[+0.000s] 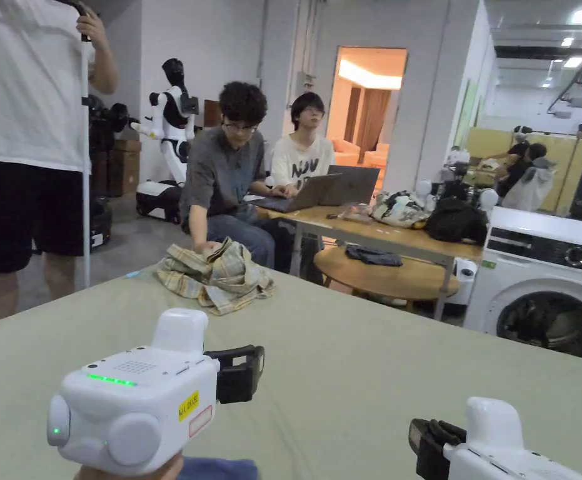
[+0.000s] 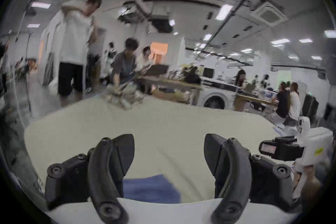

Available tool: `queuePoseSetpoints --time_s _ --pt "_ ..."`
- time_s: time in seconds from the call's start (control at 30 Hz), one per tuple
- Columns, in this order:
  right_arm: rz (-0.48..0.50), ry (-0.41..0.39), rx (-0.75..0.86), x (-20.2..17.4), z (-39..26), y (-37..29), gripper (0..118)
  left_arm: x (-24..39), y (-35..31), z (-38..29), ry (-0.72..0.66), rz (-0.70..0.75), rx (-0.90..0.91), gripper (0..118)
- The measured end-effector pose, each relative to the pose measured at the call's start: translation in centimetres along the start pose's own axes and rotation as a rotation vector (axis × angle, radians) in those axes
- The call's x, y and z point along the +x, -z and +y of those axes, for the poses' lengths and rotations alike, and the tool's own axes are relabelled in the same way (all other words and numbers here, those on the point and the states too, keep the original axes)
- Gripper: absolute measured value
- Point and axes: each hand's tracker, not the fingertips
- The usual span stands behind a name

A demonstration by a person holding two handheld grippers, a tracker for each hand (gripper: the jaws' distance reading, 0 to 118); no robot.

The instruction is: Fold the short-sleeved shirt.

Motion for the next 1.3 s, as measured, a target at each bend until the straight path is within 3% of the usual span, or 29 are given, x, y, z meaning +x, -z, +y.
queuePoseSetpoints --time_s 0.2,0.3,0.37,0.53,0.6,0.73,0.8,0.9,1.0,1.07,1.3 --pt "-0.232 -0.096 0.164 7.3 0.8 -10.3 0 11.2 0.7 1.8 0.089 -0.144 0.097 70" --pt "-0.357 -0.093 0.202 10.0 0.9 -14.3 0 15.0 0.3 1.9 0.093 -0.17 0.113 43" --pt "-0.403 -0.068 0.242 11.3 0.7 -16.5 0 16.8 -0.1 1.7 0.109 -0.22 0.118 0" --pt "-0.409 -0.018 0.281 12.5 0.2 -18.7 0 19.7 -2.1 1.4 0.208 -0.176 0.176 0" --pt "-0.452 -0.014 0.278 12.1 0.1 -18.4 0 20.0 -2.8 1.3 0.22 -0.139 0.204 0" --pt "-0.451 -0.003 0.28 10.8 -0.1 -18.8 0 19.8 -5.1 0.6 0.252 -0.196 0.204 0" --pt "-0.41 -0.015 0.277 9.9 -0.3 -19.6 0 19.7 -5.7 -0.1 0.209 -0.025 0.205 0" --pt "-0.546 -0.054 0.303 7.7 -0.4 -20.2 0 18.6 -4.6 -0.1 0.119 -0.152 0.131 0" --pt "-0.498 -0.079 0.31 7.3 0.3 -20.5 0 18.9 -5.2 -0.9 0.167 -0.084 0.153 0" --pt "-0.572 -0.099 0.327 6.7 0.2 -20.4 0 18.8 -5.4 -1.0 0.178 -0.117 0.16 0" --pt "-0.543 -0.128 0.309 6.1 -0.3 -19.6 0 18.1 -6.1 -0.8 0.116 -0.086 0.197 0"
